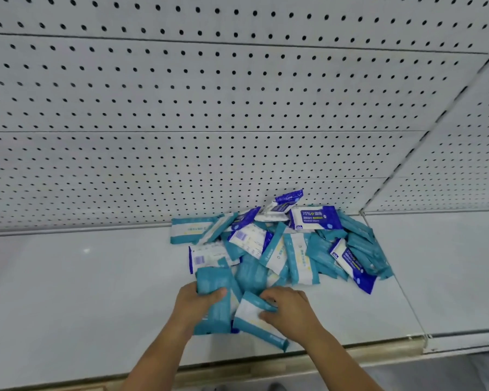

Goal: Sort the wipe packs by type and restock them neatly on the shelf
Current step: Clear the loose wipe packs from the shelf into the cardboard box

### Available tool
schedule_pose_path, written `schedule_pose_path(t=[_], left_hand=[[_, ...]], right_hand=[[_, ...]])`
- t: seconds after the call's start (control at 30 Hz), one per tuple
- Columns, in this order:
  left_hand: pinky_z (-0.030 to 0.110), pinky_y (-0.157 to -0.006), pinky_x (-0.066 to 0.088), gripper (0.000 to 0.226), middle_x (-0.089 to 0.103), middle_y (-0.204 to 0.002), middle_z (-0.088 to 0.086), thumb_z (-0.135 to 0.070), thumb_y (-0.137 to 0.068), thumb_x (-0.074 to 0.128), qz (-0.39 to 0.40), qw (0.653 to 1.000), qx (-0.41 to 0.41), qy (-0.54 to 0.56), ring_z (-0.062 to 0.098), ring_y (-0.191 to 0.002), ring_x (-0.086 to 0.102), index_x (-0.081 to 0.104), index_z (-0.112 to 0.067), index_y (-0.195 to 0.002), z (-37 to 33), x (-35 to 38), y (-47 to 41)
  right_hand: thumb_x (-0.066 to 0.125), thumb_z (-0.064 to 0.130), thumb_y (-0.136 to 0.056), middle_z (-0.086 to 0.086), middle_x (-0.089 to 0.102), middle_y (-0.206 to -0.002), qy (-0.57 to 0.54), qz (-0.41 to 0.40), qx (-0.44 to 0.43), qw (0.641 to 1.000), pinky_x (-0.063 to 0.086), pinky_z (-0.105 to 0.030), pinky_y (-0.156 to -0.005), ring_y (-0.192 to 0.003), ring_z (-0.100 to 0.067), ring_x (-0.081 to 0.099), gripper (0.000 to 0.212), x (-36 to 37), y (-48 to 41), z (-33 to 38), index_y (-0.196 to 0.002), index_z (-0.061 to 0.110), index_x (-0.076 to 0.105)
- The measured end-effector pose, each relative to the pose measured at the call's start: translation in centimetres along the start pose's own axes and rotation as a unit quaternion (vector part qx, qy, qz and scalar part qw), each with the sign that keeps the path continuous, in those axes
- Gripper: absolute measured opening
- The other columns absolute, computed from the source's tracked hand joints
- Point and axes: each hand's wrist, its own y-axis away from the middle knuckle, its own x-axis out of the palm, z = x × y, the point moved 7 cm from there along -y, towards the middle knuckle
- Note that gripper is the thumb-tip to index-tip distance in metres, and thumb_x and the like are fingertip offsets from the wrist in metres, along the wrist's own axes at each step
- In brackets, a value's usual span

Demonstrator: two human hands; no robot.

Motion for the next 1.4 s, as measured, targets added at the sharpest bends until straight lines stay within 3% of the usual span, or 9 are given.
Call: schedule_pose_path(t=[0.2,0.33,0.47,0.6,0.73,0.9,1.0,1.23,1.4], left_hand=[[0.045,-0.080,0.059,0.027,0.071,-0.110,0.008,-0.027,-0.096,0.066,-0.004,0.992,-0.013,0.126,0.030,-0.096,0.071,0.054,-0.025,-0.120,1.2,-4.0,-0.6],[0.043,-0.081,0.057,0.043,0.065,-0.115,0.007,-0.016,-0.089,0.073,-0.005,0.998,-0.003,0.066,0.027,-0.099,0.068,0.047,-0.020,-0.123,1.4,-5.2,-1.5],[0.037,-0.073,0.058,0.038,0.070,-0.108,0.003,-0.022,-0.085,0.078,-0.003,1.000,0.019,0.022,0.025,-0.091,0.071,0.057,-0.023,-0.117,1.2,-5.7,-1.7],[0.046,-0.081,0.060,0.031,0.075,-0.104,0.005,-0.022,-0.085,0.078,0.027,0.997,0.045,0.051,0.027,-0.089,0.074,0.065,-0.022,-0.114,0.1,-4.4,-1.3],[0.051,-0.087,0.058,0.030,0.076,-0.107,0.006,-0.014,-0.089,0.072,0.078,0.991,0.076,0.079,0.029,-0.095,0.074,0.066,-0.018,-0.118,-2.5,-1.0,-0.3],[0.050,-0.090,0.056,0.032,0.075,-0.110,0.006,-0.012,-0.090,0.069,0.182,0.975,0.112,0.055,0.030,-0.100,0.073,0.064,-0.017,-0.121,-4.8,7.7,3.1],[0.052,-0.096,0.053,0.032,0.074,-0.115,0.009,-0.009,-0.089,0.068,0.244,0.961,0.126,0.019,0.031,-0.105,0.071,0.065,-0.014,-0.120,-5.1,14.4,6.2],[0.056,-0.099,0.051,0.041,0.071,-0.121,0.012,-0.017,-0.086,0.075,0.414,0.899,0.117,-0.081,0.034,-0.112,0.068,0.062,-0.012,-0.125,-0.8,31.8,18.9],[0.051,-0.096,0.054,0.032,0.071,-0.120,0.010,-0.012,-0.093,0.063,0.499,0.848,0.097,-0.151,0.029,-0.110,0.069,0.060,-0.013,-0.126,3.1,41.4,27.7]], right_hand=[[0.066,0.044,-0.085,0.001,0.059,-0.115,0.062,0.039,0.013,0.997,0.040,-0.030,-0.087,-0.108,-0.021,0.053,0.036,1.6,-1.7,2.4,-0.117,0.028,0.060],[0.068,0.048,-0.081,0.000,0.061,-0.117,0.129,0.054,0.053,0.989,0.033,-0.037,-0.091,-0.110,-0.024,0.055,0.046,2.1,-2.0,2.8,-0.118,0.027,0.051],[0.077,0.049,-0.074,0.004,0.062,-0.118,0.032,0.109,0.106,0.988,0.036,-0.036,-0.093,-0.110,-0.021,0.057,0.057,2.5,-1.5,1.4,-0.119,0.026,0.050],[0.080,0.037,-0.079,0.004,0.068,-0.099,-0.177,0.121,0.136,0.967,0.052,-0.028,-0.082,-0.089,-0.008,0.063,0.027,1.2,0.3,-0.5,-0.100,0.025,0.068],[0.080,0.021,-0.083,-0.005,0.076,-0.102,-0.443,0.026,0.191,0.876,0.058,-0.034,-0.086,-0.091,-0.013,0.072,0.026,-1.5,4.6,-3.6,-0.107,0.015,0.073],[0.072,0.019,-0.088,-0.008,0.075,-0.109,-0.592,-0.131,0.224,0.763,0.056,-0.048,-0.093,-0.102,-0.028,0.071,0.033,-4.1,12.4,-8.5,-0.120,0.014,0.067],[0.069,0.015,-0.083,-0.015,0.073,-0.110,-0.669,-0.229,0.219,0.672,0.059,-0.044,-0.079,-0.097,-0.032,0.072,0.039,-5.4,18.6,-11.7,-0.121,0.008,0.064],[0.065,0.008,-0.082,-0.020,0.073,-0.110,-0.735,-0.401,0.215,0.503,0.062,-0.043,-0.071,-0.091,-0.031,0.074,0.037,-6.1,37.3,-19.6,-0.118,0.002,0.064],[0.059,0.006,-0.093,-0.016,0.074,-0.108,-0.728,-0.480,0.225,0.435,0.061,-0.038,-0.065,-0.090,-0.029,0.074,0.025,-6.2,47.4,-23.7,-0.117,0.006,0.063]])
